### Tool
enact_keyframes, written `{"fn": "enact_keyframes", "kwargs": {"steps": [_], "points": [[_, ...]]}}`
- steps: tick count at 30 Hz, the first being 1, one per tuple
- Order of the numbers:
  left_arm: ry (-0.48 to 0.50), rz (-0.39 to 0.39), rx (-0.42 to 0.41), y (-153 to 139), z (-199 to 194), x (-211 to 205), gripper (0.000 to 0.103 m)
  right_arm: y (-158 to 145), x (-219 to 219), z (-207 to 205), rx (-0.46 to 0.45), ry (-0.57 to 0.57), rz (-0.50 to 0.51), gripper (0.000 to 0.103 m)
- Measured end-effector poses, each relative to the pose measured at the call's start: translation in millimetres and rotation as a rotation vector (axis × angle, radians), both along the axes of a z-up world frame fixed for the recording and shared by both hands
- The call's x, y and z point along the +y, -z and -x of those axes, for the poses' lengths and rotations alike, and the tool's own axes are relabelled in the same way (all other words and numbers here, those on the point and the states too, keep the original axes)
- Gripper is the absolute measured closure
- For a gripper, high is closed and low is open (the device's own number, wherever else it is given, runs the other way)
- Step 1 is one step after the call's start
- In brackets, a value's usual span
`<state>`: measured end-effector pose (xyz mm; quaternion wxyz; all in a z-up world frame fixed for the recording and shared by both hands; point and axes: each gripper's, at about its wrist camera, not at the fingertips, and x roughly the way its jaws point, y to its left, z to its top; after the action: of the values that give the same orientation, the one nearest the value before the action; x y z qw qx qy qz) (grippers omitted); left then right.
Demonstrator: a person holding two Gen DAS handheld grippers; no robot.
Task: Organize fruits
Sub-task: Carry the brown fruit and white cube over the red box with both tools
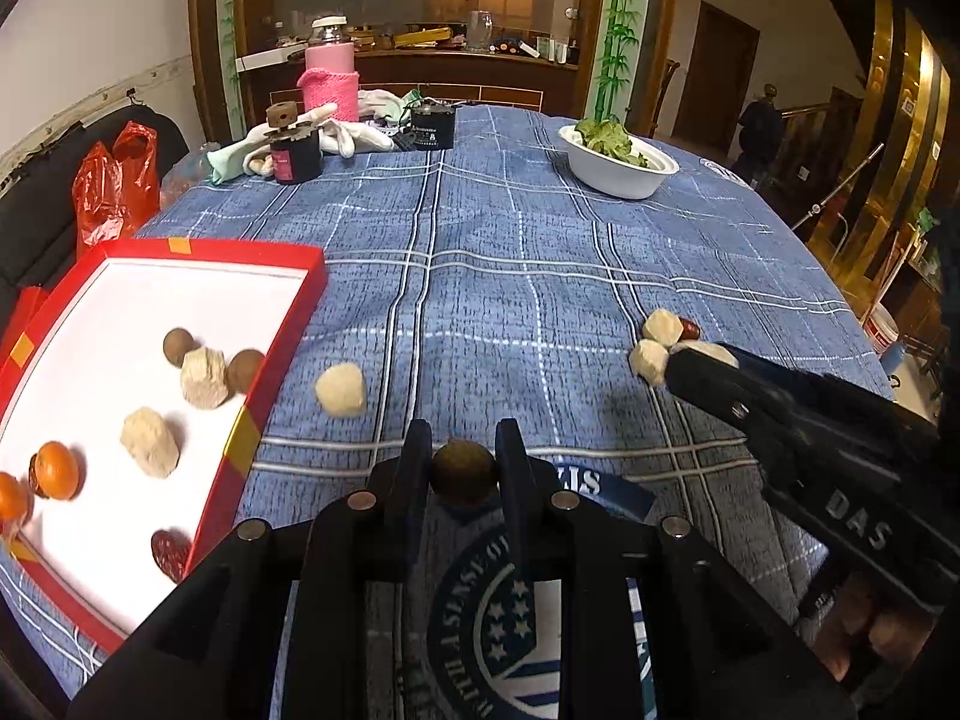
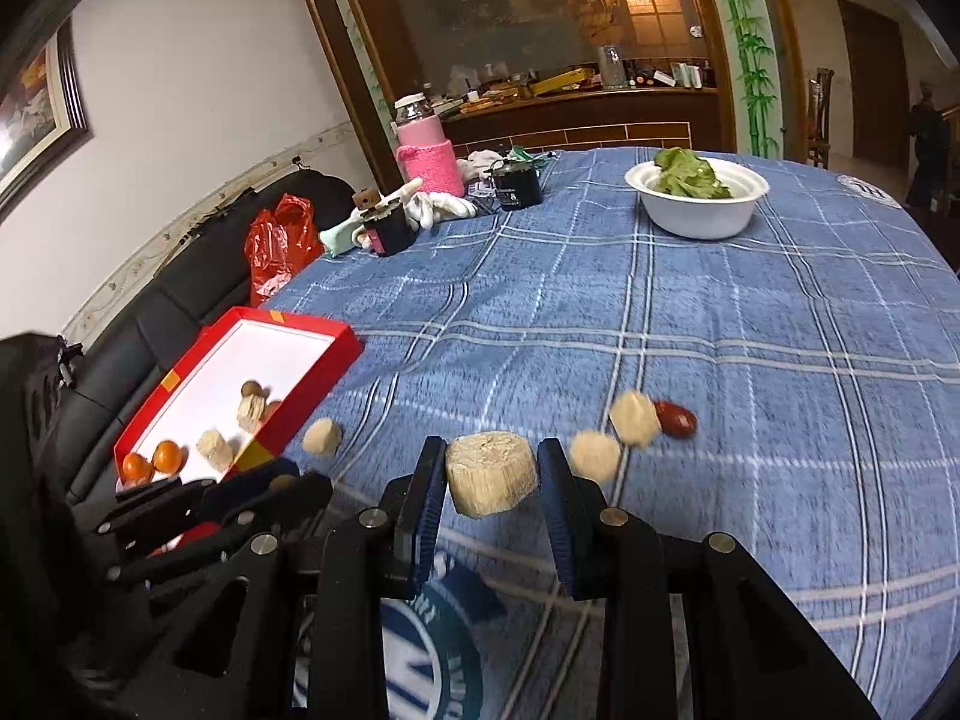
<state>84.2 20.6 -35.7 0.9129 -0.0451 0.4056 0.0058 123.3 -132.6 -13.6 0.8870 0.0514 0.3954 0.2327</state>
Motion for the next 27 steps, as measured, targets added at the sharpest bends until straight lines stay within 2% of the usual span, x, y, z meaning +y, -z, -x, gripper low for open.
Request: {"fn": "enact_keyframes", "kwargs": {"steps": [11,22,27], "points": [[-0.027,0.005,0.004,-1.0,11.7,6.7,0.084,2.3,-4.2,27.7,0.013,0.006,0.024,0.071],[-0.091,0.008,-0.008,-7.2,17.7,28.0,0.084,-6.4,20.3,31.3,-0.008,-0.046,0.026,0.071],[-0.153,0.014,-0.005,-9.3,20.7,49.7,0.084,-14.6,38.3,30.0,-0.029,-0.081,0.029,0.072]]}}
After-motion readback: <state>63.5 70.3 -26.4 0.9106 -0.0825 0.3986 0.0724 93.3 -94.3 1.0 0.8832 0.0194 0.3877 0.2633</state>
